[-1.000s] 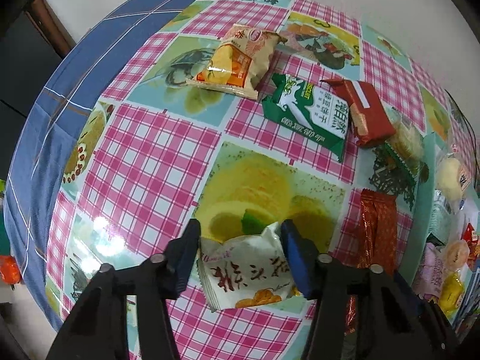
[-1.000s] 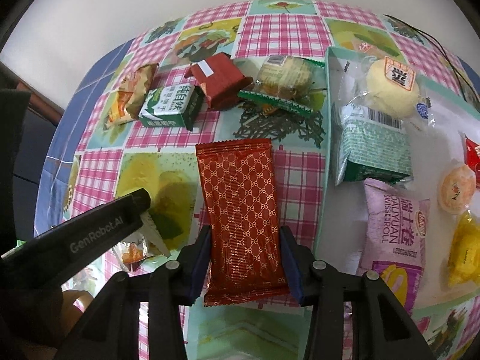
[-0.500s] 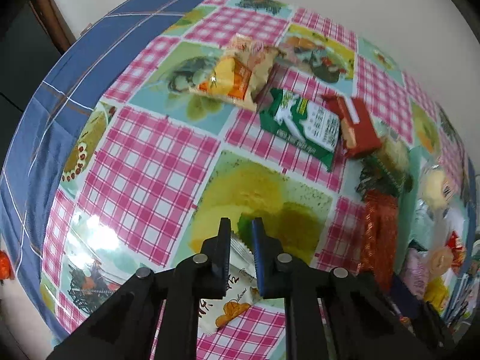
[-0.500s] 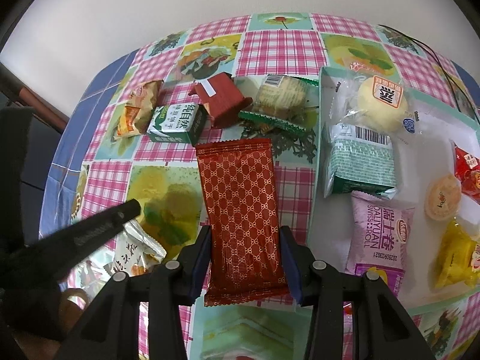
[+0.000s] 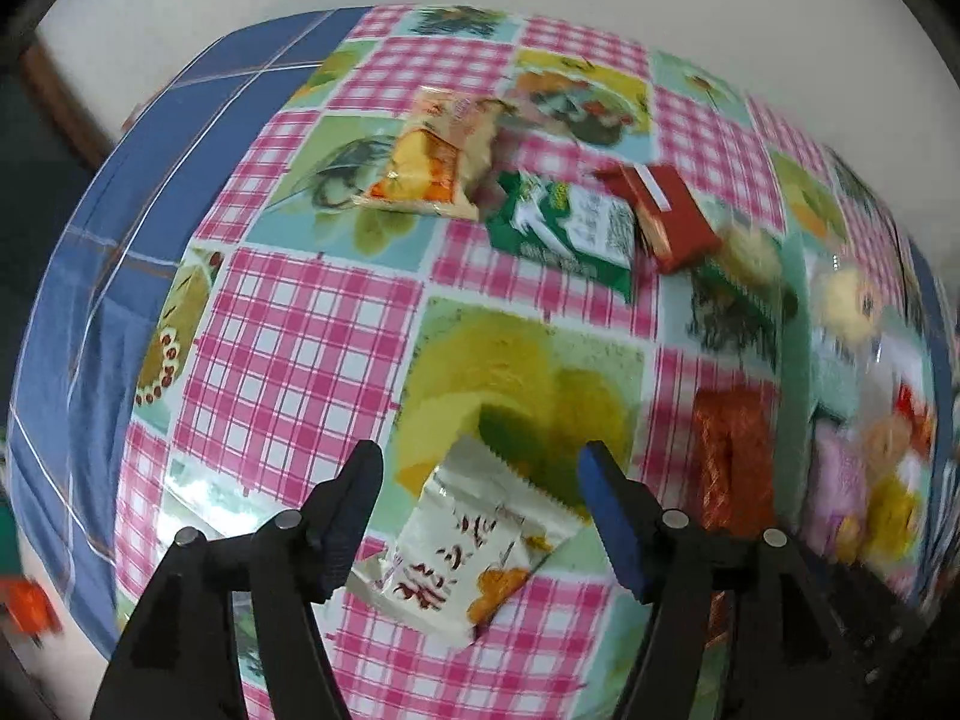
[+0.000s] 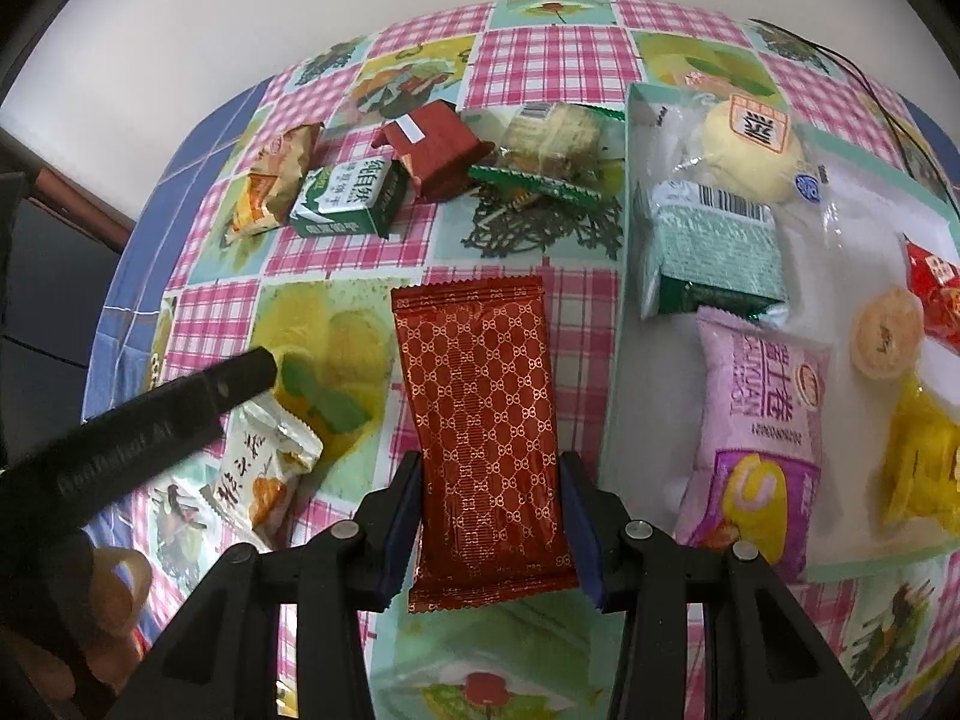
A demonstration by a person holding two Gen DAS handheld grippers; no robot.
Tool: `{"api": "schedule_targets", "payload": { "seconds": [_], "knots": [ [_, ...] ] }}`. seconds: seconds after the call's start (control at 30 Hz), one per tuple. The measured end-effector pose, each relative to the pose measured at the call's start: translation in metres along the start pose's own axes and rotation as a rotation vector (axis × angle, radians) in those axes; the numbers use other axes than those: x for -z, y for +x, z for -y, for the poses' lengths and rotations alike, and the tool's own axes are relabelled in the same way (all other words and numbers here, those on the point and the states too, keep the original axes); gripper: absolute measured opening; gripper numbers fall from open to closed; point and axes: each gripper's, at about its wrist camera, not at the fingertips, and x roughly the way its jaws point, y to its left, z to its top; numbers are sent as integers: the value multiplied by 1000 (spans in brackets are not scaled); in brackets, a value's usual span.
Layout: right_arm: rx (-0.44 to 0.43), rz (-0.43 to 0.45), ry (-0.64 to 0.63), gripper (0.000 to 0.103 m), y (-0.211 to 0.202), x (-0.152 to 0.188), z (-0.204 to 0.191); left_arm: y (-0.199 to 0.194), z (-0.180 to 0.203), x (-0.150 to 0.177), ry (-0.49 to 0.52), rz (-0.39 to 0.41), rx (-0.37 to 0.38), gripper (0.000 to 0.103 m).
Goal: Organize snacks
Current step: 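Close the left tool on the white pastry packet and lift it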
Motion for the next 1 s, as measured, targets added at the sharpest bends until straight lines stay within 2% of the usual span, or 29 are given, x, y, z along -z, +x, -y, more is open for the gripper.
{"api": "schedule_targets", "payload": {
  "seconds": [0.17, 0.23, 0.4, 0.5, 0.67, 0.73, 0.77, 1.0],
  "knots": [
    [8, -13, -9, 47, -1, 3, -2, 11, 5, 15, 94, -47, -6, 69],
    [10, -17, -12, 47, -1, 3, -3, 11, 10, 20, 140, -47, -6, 74],
    [14, -18, -17, 47, -3, 5, -1, 20, 18, 32, 225, -69, -69, 76],
    [13, -19, -18, 47, -2, 4, -1, 29, 16, 33, 208, -87, -97, 76],
    [12, -19, -17, 47, 0, 4, -2, 31, -7, 32, 95, -82, -103, 76],
    [12, -18, -17, 47, 0, 4, -2, 30, -15, 30, 66, -81, -93, 70],
    [12, -19, -16, 47, 0, 5, -2, 29, -20, 29, 53, -77, -82, 59],
    [-3, 6, -6, 47, -4, 4, -1, 23, -38, 20, -1, -48, -88, 56]
  ]
}}
